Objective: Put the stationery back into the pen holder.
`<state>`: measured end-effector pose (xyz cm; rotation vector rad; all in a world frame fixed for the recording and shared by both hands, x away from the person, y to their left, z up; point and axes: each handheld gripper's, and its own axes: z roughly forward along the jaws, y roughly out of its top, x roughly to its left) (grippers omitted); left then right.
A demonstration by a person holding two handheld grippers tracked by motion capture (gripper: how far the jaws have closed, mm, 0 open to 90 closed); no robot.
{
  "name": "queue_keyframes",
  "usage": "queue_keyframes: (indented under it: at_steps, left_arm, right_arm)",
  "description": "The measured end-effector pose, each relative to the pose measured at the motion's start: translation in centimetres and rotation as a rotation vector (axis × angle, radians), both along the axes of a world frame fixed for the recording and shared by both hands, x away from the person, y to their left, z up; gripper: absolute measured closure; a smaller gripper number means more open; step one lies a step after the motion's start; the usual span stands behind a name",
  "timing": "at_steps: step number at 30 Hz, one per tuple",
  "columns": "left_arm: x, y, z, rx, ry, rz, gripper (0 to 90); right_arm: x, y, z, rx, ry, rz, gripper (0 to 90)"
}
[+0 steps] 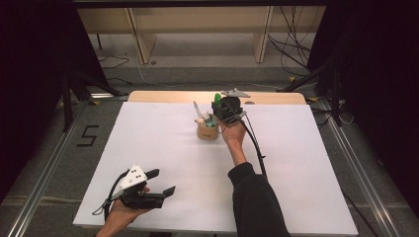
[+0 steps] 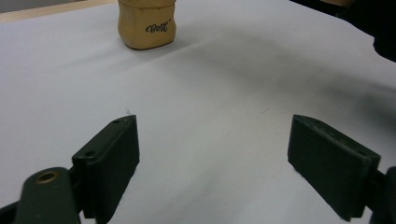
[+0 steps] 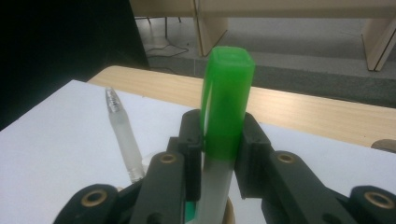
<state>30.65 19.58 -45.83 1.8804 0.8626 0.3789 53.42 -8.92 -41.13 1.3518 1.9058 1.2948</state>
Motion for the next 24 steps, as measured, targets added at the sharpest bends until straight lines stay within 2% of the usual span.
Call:
queue_keyframes:
  at_steps: [9, 13, 15, 17, 21, 24]
  left_arm:
    - [0.0, 0.0, -0.1, 0.007, 0.001, -0.003, 16.4]
    - [0.0, -0.1, -0.1, 0.007, 0.003, -0.004, 16.4]
    - [0.0, -0.1, -0.1, 0.009, 0.003, -0.003, 16.4]
    - [0.0, -0.1, -0.1, 0.008, 0.004, -0.005, 16.4]
    - [0.0, -0.1, -0.1, 0.006, 0.003, -0.003, 16.4]
    - [0.0, 0.0, -0.1, 0.007, 0.006, -0.003, 16.4]
  right_arm:
    - [0.1, 0.1, -0.7, -0.016, 0.018, 0.003, 75.4]
    - [0.2, -0.2, -0.6, 0.004, 0.035, 0.007, 75.3]
    - [0.1, -0.2, -0.7, -0.007, 0.030, 0.008, 75.6]
    - [-0.1, 0.0, -0.7, -0.042, 0.009, 0.007, 75.7]
    - [-0.1, 0.6, -1.0, -0.055, -0.011, 0.012, 75.8]
    - [0.0, 0.9, -1.6, -0.090, 0.025, 0.029, 75.8]
